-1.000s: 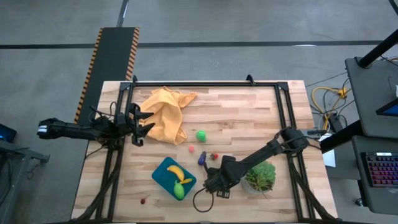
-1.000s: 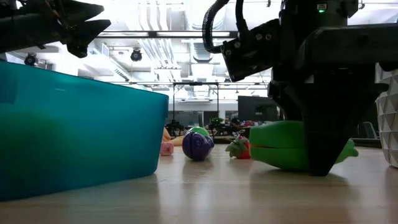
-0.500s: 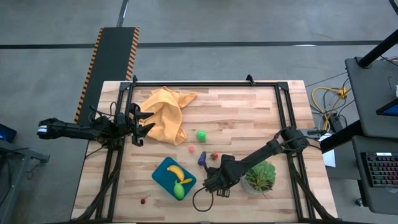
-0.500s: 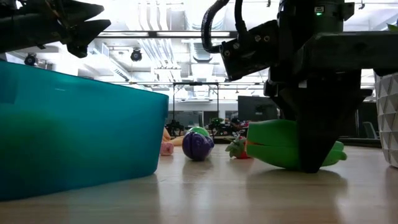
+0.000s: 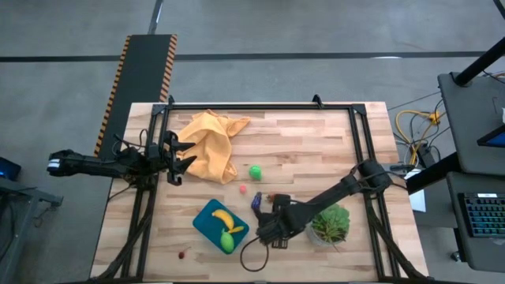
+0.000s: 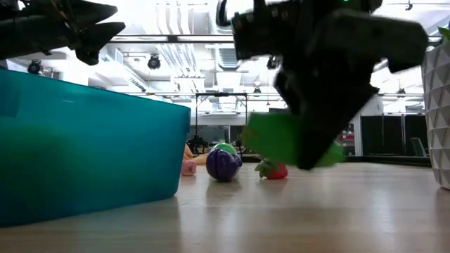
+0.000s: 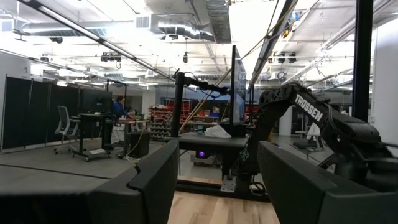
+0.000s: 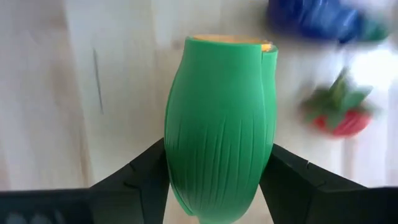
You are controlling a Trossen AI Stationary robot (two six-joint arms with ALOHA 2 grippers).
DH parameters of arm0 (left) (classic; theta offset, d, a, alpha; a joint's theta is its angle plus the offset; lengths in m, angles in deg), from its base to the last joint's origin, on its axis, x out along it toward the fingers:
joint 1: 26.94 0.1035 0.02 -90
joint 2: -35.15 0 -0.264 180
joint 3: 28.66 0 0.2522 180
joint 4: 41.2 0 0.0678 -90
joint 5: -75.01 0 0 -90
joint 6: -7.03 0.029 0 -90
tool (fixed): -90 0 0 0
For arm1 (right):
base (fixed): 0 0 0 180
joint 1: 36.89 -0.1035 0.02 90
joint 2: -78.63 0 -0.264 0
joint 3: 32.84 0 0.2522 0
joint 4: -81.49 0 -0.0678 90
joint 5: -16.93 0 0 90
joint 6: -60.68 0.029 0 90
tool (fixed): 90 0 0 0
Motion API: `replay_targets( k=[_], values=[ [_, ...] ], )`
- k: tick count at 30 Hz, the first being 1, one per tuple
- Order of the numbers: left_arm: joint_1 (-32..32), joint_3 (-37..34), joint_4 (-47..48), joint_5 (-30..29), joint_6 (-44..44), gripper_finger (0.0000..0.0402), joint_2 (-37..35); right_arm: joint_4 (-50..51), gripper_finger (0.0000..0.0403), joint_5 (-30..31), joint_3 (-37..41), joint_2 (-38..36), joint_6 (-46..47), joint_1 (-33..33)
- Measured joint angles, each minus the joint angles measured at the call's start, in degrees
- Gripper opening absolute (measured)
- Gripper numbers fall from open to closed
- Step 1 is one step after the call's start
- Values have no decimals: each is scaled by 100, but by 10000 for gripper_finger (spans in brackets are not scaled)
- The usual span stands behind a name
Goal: Pick and placing Produce into tupperware
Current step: Put the green corn into the blue bin
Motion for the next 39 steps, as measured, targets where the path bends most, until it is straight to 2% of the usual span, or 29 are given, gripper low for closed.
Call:
replay_targets(
  k=[7,15,19,23,28,31,36,39],
  values=[
    [0,1,0,-1,0,206,0,-851,198,343,-2,-286,-902,0],
    [0,0,13,-1,-2,206,0,-1895,197,394,262,-899,-1620,0],
    [0,1,9,-1,-2,206,2,-2987,197,355,889,-1378,-1885,0],
    [-2,0,5,-1,-2,206,-2,-4589,197,234,1951,-1914,-2059,15],
    [0,1,5,-1,-2,206,-2,-6942,196,-281,3292,-2477,-2022,123],
    [-2,0,0,-2,-2,206,-5,-8028,196,-576,3786,-2562,-2044,196],
    [-2,-1,4,-3,0,206,-8,-8292,196,-587,3888,-2341,-2064,231],
    [0,1,4,-8,2,206,-6,-8293,196,-584,3659,-2037,-2105,258]
  ],
)
